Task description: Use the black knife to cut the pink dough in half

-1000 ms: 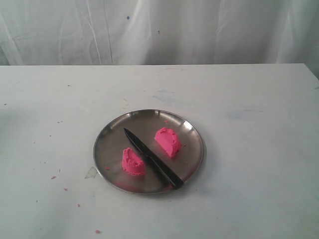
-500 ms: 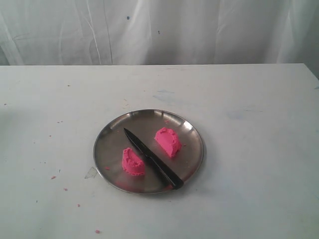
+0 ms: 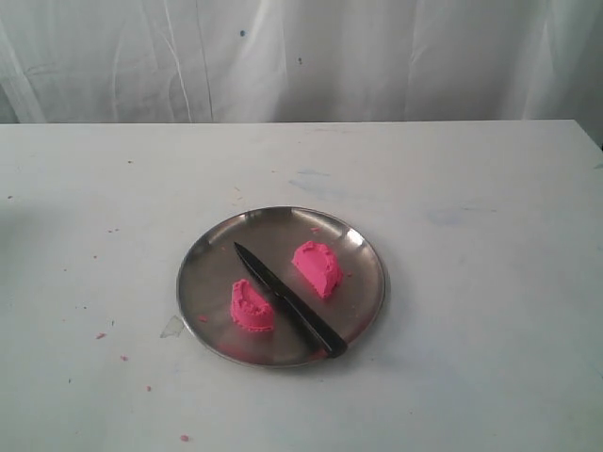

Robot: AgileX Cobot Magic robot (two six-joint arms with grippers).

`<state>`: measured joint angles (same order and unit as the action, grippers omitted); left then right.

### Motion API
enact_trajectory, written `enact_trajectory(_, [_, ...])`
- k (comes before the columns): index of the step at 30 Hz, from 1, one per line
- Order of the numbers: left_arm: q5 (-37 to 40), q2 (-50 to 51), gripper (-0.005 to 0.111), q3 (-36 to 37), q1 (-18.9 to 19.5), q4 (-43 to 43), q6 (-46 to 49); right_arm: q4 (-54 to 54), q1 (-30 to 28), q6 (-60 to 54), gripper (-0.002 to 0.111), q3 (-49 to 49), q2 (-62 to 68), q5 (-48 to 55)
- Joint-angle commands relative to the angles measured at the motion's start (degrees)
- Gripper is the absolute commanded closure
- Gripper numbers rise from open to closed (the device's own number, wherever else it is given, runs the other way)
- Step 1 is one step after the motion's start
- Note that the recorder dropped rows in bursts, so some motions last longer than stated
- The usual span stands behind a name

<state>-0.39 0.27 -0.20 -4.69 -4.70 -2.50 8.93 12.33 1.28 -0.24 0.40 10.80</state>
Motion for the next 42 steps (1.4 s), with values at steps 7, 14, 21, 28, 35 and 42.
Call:
enact_trajectory(7, [12.9, -0.3, 0.107, 0.2, 0.0, -0.4, -0.3, -0.5, -0.4, 0.1, 0.108, 0.2, -0.4, -0.2])
enact_trajectory(14, [12.0, -0.3, 0.107, 0.2, 0.0, -0.4, -0.3, -0.5, -0.4, 0.1, 0.108, 0.2, -0.4, -0.2])
enact_trajectory(21, [12.0, -0.3, 0.107, 0.2, 0.0, -0.4, -0.3, -0.5, -0.4, 0.1, 0.108, 0.2, -0.4, -0.2])
enact_trajectory(28, [12.0, -0.3, 0.107, 0.2, 0.0, -0.4, -0.3, -0.5, -0.4, 0.1, 0.108, 0.2, -0.4, -0.2])
enact_trajectory(35, [12.0, -0.3, 0.107, 0.2, 0.0, -0.4, -0.3, -0.5, -0.4, 0.1, 0.108, 0.2, -0.4, -0.2])
enact_trajectory(42, [12.0, -0.3, 0.107, 0.2, 0.0, -0.4, -0.3, -0.5, -0.4, 0.1, 0.108, 0.2, -0.4, -0.2])
